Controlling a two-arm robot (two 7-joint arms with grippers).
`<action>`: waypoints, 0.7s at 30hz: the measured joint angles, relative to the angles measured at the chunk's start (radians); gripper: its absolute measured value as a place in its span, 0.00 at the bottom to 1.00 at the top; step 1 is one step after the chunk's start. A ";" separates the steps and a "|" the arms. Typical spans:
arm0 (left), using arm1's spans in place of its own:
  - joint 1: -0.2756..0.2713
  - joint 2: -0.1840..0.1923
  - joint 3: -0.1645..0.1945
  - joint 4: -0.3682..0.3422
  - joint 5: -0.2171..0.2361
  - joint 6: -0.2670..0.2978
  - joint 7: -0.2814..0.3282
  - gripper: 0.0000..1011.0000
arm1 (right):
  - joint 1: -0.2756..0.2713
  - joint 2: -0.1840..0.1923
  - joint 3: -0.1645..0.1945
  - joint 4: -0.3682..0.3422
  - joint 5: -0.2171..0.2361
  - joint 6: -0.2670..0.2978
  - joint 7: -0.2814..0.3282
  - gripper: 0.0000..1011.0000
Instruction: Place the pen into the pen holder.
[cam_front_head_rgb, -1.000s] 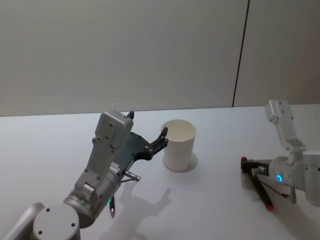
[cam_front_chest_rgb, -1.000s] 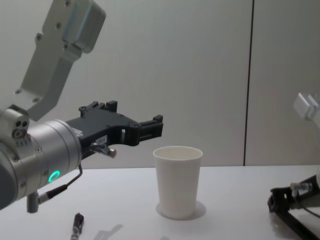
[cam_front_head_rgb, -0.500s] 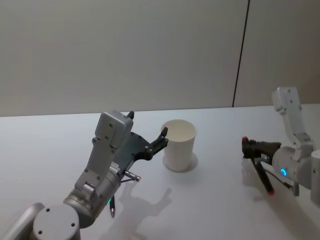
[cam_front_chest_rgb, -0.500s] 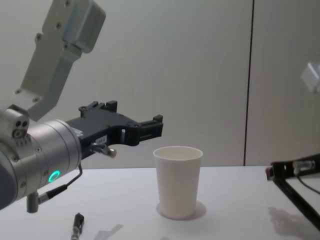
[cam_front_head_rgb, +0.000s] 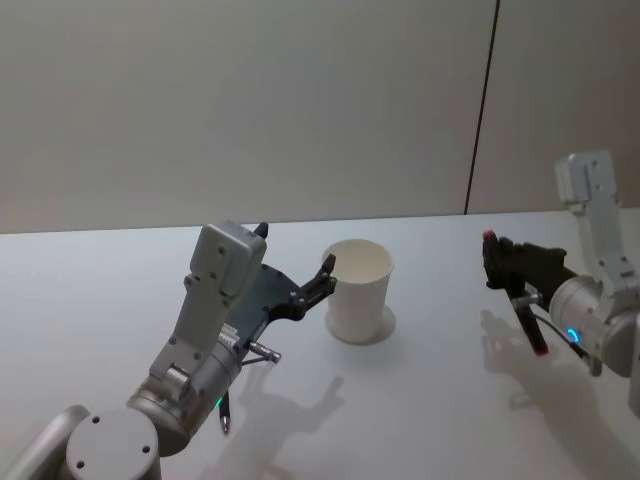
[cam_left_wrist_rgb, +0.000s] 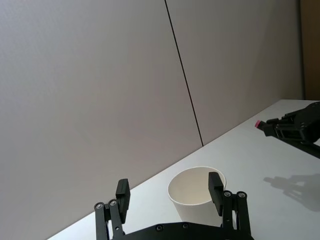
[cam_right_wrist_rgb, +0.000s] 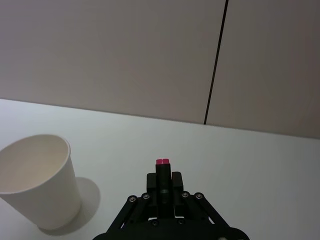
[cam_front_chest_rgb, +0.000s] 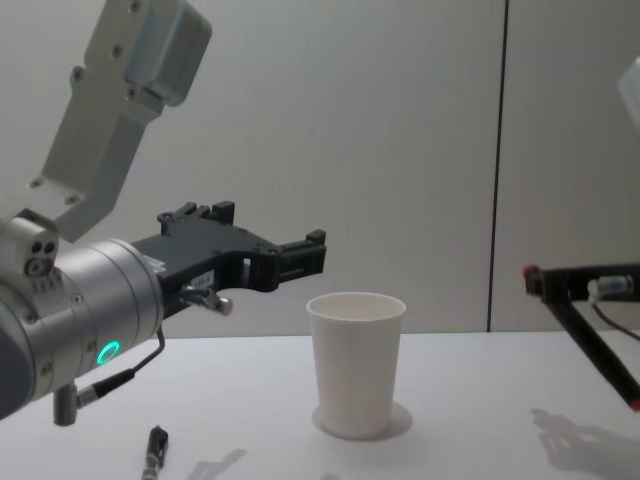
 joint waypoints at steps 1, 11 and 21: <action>0.000 0.000 0.000 0.000 0.000 0.000 0.000 0.99 | -0.004 0.001 -0.001 -0.006 -0.006 -0.021 0.003 0.16; 0.000 0.000 0.000 0.000 0.000 0.000 0.000 0.99 | -0.025 0.007 -0.012 -0.028 -0.058 -0.189 0.018 0.16; 0.000 0.000 0.000 0.000 0.000 0.000 0.000 0.99 | -0.027 0.002 -0.023 -0.014 -0.109 -0.363 0.020 0.16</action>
